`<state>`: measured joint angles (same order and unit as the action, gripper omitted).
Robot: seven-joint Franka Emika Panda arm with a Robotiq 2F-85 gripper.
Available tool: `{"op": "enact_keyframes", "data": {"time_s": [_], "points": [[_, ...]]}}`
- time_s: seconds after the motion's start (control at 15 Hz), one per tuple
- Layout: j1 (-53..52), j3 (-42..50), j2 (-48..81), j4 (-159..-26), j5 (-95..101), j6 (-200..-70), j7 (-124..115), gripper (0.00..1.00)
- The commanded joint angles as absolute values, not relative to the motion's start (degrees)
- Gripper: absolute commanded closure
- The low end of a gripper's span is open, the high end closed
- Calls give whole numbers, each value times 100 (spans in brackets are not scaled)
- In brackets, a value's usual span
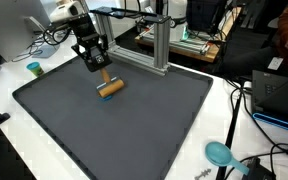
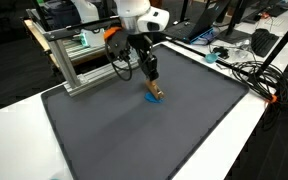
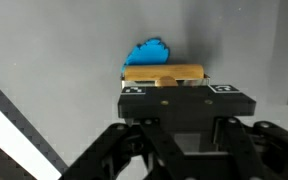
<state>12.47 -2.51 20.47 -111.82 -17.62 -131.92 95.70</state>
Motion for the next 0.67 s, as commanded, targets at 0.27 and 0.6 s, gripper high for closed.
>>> {"op": "enact_keyframes", "data": {"time_s": [0.27,0.6], "points": [[1216,-300,2454,-10938,-1815,-13199,9560,77],[1187,-349,2416,-10854,-1910,-13281,9469,77]]}}
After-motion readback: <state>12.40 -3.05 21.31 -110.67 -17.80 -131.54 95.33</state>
